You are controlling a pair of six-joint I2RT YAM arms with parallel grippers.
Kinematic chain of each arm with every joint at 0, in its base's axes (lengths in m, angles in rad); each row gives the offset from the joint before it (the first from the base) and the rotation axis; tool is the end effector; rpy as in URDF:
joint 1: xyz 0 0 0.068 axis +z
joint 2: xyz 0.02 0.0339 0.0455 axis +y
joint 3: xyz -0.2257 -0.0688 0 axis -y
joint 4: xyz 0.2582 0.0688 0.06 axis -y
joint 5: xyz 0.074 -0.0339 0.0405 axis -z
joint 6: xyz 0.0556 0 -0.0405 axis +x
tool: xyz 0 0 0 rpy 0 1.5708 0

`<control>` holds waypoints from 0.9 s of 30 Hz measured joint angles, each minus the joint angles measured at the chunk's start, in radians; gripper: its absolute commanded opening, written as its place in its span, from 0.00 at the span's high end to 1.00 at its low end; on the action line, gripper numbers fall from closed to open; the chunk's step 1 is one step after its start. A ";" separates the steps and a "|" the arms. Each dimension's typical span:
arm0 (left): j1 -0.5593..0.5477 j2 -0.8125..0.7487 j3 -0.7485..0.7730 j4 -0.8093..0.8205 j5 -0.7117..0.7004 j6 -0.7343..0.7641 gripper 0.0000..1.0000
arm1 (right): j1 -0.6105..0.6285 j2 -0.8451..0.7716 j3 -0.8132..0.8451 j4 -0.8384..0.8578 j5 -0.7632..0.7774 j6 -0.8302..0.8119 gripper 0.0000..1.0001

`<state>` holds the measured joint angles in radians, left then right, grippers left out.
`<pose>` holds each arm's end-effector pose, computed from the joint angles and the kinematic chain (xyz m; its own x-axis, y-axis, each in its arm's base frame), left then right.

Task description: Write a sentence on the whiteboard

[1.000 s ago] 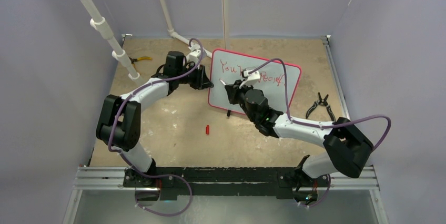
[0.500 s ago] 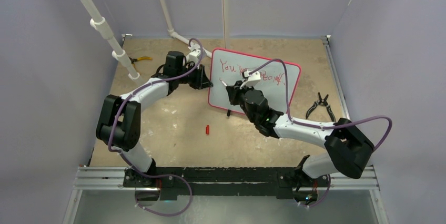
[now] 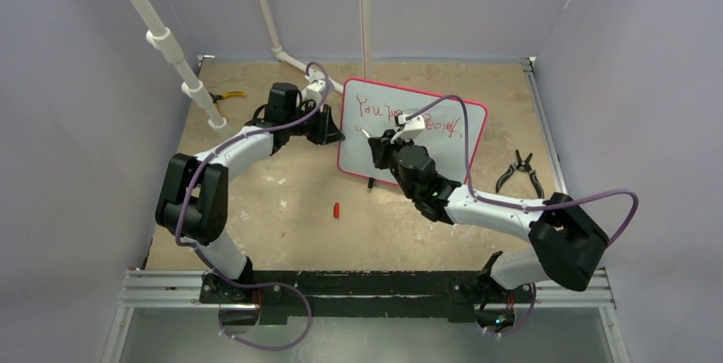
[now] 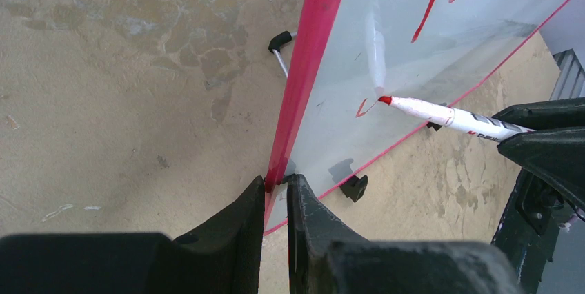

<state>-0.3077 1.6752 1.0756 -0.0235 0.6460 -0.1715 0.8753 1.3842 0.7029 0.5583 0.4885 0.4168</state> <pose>0.3584 -0.1490 0.1727 -0.6688 0.0695 -0.7402 0.6024 0.6341 -0.4847 0.2370 0.2433 0.2042 -0.2255 0.2877 -0.9308 -0.3152 0.8825 0.3491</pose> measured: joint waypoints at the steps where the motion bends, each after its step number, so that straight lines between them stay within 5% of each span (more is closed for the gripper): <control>1: 0.000 0.000 0.000 0.000 0.000 0.000 1.00 | 0.000 0.000 0.000 0.000 0.000 0.000 1.00; 27: 0.000 0.000 0.000 -0.001 -0.024 0.012 1.00 | 0.000 0.009 0.000 0.016 0.035 -0.002 1.00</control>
<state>-0.3080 1.6752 1.0756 -0.0242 0.6224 -0.1596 0.8753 1.3930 0.7029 0.5743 0.5236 0.4145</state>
